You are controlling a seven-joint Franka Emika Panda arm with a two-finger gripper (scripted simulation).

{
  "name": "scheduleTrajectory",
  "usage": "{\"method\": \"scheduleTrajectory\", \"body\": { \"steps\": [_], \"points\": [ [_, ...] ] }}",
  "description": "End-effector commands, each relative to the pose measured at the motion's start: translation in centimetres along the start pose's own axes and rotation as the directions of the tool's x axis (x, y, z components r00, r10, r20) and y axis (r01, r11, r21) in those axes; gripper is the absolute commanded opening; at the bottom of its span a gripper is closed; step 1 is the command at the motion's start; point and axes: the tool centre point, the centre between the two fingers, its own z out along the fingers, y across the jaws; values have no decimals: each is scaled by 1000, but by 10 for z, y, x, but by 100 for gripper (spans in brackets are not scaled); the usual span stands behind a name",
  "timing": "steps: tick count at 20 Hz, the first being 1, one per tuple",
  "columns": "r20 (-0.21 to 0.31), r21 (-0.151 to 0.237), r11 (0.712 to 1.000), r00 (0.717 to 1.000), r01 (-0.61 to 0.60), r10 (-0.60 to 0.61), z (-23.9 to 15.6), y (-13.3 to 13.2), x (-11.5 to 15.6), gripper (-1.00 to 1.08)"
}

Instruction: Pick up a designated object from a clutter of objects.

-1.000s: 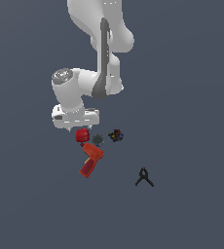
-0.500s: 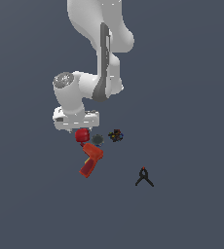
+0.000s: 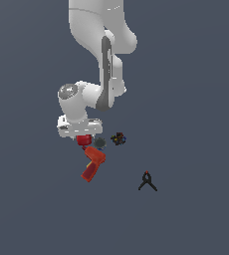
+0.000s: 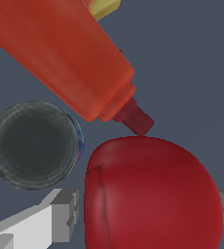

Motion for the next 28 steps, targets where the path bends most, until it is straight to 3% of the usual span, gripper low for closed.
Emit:
{"method": "scheduleTrajectory", "body": {
  "steps": [1, 2, 17, 28],
  "points": [
    [-1, 0, 1000, 1000, 0, 0, 2, 0, 0, 100],
    [-1, 0, 1000, 1000, 0, 0, 2, 0, 0, -100],
    [-2, -1, 1000, 1000, -2, 2, -4, 0, 4, -100],
    [-1, -3, 1000, 1000, -2, 2, -54, -12, 37, -100]
  ]
}}
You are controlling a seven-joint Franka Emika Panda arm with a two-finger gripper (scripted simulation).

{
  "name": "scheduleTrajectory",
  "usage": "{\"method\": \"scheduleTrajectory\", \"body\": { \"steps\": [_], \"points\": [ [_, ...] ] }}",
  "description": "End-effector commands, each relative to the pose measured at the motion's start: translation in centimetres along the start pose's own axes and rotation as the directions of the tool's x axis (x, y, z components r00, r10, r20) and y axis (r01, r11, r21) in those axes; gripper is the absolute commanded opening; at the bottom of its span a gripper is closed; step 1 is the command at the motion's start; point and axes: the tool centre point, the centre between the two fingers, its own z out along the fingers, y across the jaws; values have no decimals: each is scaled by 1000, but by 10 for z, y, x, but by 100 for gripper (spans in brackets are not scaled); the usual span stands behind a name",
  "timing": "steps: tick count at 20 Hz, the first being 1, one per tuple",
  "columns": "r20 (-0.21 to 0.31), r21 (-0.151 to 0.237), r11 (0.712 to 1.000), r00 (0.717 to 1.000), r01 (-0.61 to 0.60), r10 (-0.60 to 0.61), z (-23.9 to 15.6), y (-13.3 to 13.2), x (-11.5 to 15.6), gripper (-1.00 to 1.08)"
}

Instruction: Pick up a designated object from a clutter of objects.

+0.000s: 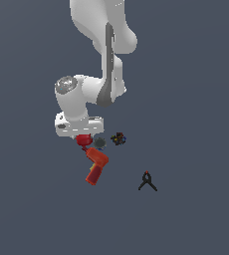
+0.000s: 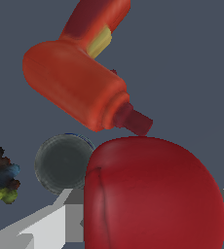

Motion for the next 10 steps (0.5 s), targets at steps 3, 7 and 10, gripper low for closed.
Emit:
{"method": "scheduleTrajectory", "body": {
  "steps": [3, 7, 10],
  "points": [
    [-5, -2, 1000, 1000, 4, -4, -34, -9, 24, -100],
    [-4, -3, 1000, 1000, 4, -4, -68, -18, 46, -100],
    [-4, -3, 1000, 1000, 4, -4, -94, -24, 64, -100]
  ]
}}
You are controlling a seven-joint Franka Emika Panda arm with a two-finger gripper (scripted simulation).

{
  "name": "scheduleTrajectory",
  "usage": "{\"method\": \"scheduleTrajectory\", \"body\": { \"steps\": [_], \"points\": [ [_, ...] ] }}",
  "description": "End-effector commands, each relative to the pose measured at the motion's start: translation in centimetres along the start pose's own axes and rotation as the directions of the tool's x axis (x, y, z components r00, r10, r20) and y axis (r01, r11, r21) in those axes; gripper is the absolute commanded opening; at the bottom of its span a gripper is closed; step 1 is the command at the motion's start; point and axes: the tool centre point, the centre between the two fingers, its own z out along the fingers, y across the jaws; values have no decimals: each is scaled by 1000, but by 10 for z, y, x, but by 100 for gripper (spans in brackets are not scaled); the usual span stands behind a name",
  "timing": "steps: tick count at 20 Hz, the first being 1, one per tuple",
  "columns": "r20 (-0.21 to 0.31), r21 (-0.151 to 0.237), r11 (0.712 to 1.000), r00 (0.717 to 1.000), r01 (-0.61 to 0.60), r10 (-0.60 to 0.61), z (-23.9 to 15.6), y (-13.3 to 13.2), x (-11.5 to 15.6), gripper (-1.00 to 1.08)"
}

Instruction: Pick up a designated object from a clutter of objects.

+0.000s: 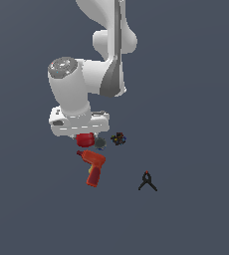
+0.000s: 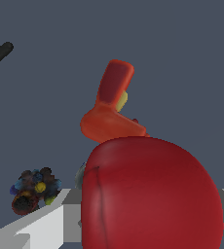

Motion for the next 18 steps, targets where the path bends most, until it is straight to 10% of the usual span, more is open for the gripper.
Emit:
{"method": "scheduleTrajectory", "body": {
  "steps": [1, 18],
  "points": [
    [-2, -1, 1000, 1000, 0, 0, -24, -5, 15, -100],
    [-2, 1, 1000, 1000, 1, -1, -142, -33, 100, -100]
  ]
}}
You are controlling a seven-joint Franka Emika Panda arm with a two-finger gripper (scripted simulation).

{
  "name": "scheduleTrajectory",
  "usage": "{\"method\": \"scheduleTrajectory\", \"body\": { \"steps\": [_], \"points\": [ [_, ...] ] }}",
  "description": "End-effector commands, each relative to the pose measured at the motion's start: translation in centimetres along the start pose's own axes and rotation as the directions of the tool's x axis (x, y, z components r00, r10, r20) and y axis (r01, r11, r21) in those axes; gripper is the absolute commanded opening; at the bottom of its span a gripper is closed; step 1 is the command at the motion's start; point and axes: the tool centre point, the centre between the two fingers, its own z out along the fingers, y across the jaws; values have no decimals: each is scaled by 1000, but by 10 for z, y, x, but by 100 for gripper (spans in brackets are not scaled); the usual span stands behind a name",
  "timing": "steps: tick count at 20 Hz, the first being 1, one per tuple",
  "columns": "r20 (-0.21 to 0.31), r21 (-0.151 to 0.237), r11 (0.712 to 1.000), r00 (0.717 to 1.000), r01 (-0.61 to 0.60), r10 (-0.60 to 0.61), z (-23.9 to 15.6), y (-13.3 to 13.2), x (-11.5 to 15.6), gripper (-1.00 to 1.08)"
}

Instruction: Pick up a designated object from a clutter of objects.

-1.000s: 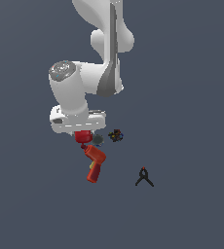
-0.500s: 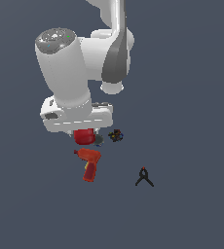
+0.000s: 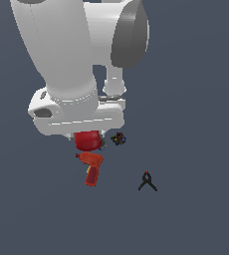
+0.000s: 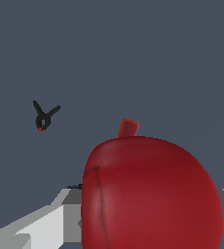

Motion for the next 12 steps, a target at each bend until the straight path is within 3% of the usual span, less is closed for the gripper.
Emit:
{"method": "scheduleTrajectory", "body": {
  "steps": [1, 12],
  "points": [
    [-2, 0, 1000, 1000, 0, 0, -15, -3, 11, -100],
    [-2, 1, 1000, 1000, 1, -1, -57, -12, 43, -100]
  ]
}}
